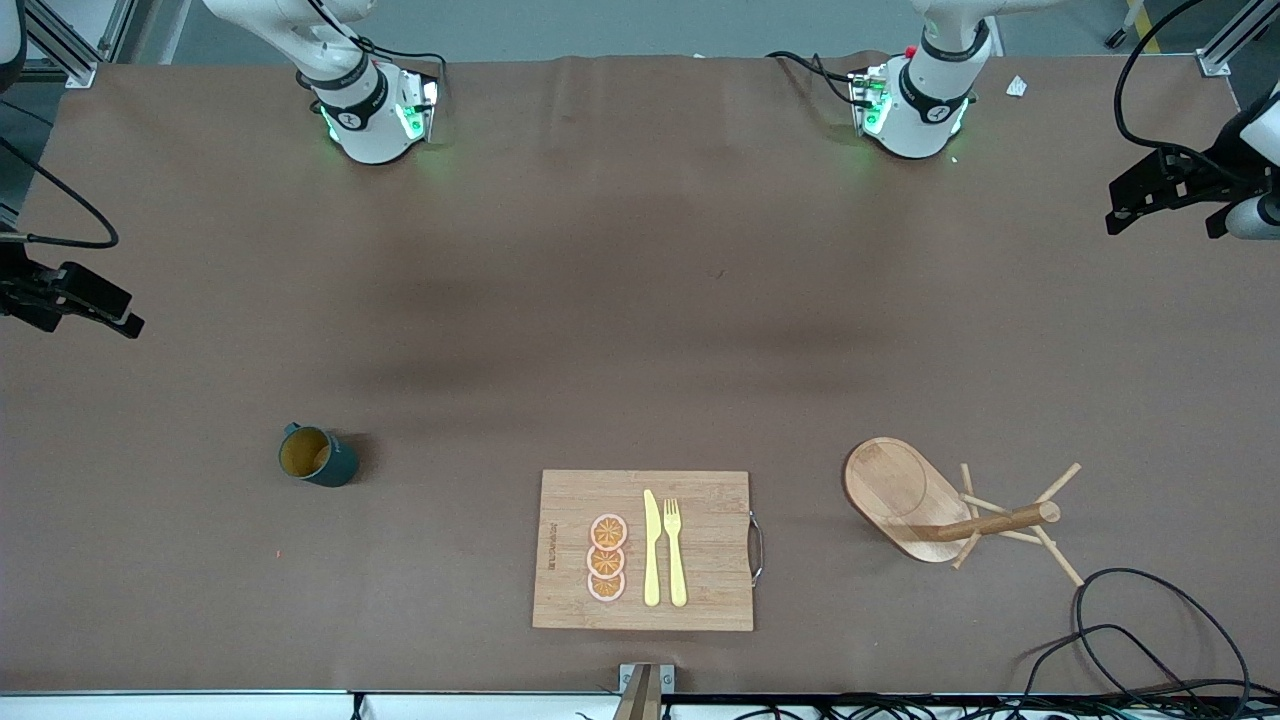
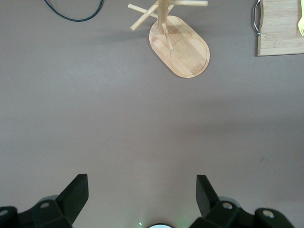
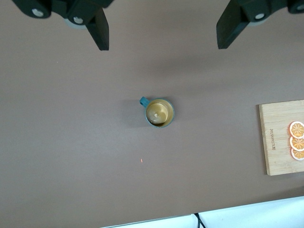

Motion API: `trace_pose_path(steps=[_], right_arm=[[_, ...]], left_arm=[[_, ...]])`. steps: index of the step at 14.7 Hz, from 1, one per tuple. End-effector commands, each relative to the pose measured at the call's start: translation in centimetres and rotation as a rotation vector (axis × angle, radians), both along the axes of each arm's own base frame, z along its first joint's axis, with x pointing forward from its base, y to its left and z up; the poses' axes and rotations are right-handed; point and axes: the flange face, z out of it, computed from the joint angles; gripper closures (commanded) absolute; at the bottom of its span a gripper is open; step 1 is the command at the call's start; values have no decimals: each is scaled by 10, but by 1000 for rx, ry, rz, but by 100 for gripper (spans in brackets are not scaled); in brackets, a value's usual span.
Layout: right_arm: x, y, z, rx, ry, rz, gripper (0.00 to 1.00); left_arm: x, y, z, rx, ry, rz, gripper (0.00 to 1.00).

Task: Pass cup and hang on rack
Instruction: 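Reach the right gripper toward the teal mug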

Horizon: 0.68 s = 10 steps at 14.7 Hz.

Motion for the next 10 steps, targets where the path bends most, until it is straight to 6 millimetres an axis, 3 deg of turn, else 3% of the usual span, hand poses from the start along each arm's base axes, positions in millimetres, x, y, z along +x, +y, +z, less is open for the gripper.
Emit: trace_pose_path(steps=[1, 4, 6, 8, 10], right_arm=[[-8, -5, 6, -2, -4, -9, 0], [-8, -14, 3, 0, 2, -26, 0], [-2, -2, -10, 2, 24, -15, 0], [23, 23, -60, 11, 91, 18, 0], [46, 28, -118, 8, 136, 20, 0]], left_arm=[[0, -4, 3, -18, 3, -9, 0], [4, -4, 0, -11, 5, -13, 0], [4, -1, 3, -14, 1, -2, 0], [3, 1, 2, -17, 2, 3, 0], [3, 1, 2, -16, 4, 7, 0]])
